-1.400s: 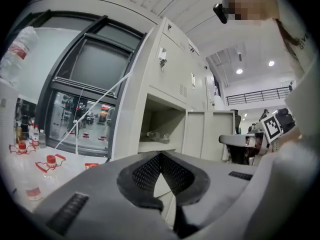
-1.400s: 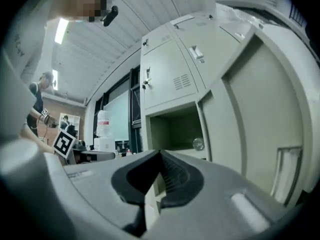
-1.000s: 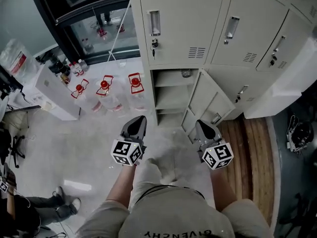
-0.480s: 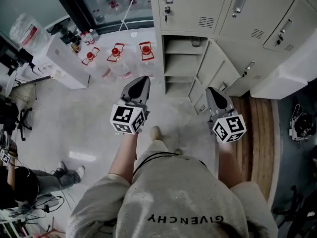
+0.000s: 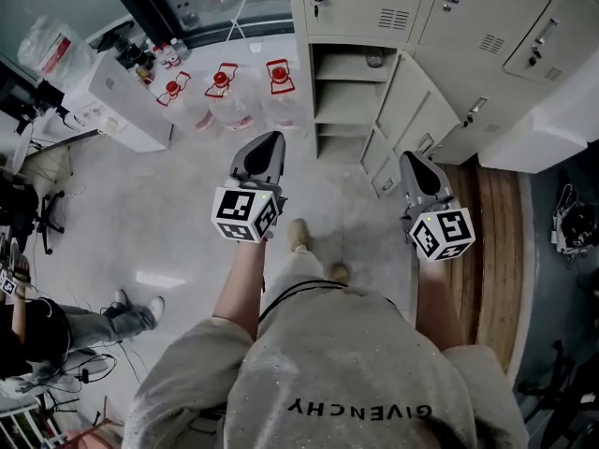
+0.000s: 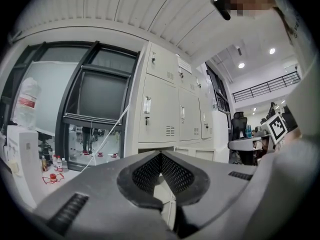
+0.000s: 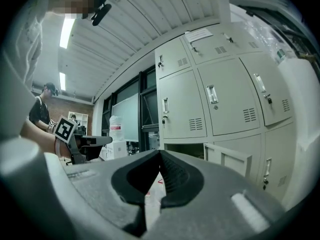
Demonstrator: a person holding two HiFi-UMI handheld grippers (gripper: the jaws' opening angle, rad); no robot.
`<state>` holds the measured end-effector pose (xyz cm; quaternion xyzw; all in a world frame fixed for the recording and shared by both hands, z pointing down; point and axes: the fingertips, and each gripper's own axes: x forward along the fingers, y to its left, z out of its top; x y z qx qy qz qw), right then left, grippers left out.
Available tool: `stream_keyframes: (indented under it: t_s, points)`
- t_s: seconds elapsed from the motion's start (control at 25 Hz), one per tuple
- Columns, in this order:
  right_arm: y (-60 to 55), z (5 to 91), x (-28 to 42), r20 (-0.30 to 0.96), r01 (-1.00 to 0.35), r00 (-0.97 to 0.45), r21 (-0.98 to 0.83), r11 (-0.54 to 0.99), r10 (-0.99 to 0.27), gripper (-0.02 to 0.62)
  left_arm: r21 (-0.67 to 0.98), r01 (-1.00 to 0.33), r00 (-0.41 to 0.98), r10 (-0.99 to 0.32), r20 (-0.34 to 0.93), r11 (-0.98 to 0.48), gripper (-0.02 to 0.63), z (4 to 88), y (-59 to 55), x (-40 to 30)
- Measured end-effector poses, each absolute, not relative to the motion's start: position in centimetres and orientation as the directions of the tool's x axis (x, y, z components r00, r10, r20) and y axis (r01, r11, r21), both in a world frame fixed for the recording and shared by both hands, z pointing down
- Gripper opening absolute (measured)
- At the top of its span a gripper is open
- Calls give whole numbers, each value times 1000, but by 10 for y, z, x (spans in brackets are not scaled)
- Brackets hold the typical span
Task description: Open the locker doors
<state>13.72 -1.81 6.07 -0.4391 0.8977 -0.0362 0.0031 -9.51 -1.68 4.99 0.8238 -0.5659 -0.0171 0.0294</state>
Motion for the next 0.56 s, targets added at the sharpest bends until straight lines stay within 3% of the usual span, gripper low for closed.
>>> stream_keyframes:
  t_s: [0.56]
  points:
    - [-20, 70, 147, 46, -802, -597, -71, 593, -801, 2, 78, -928, 364, -931, -1, -363, -2, 49, -17, -93]
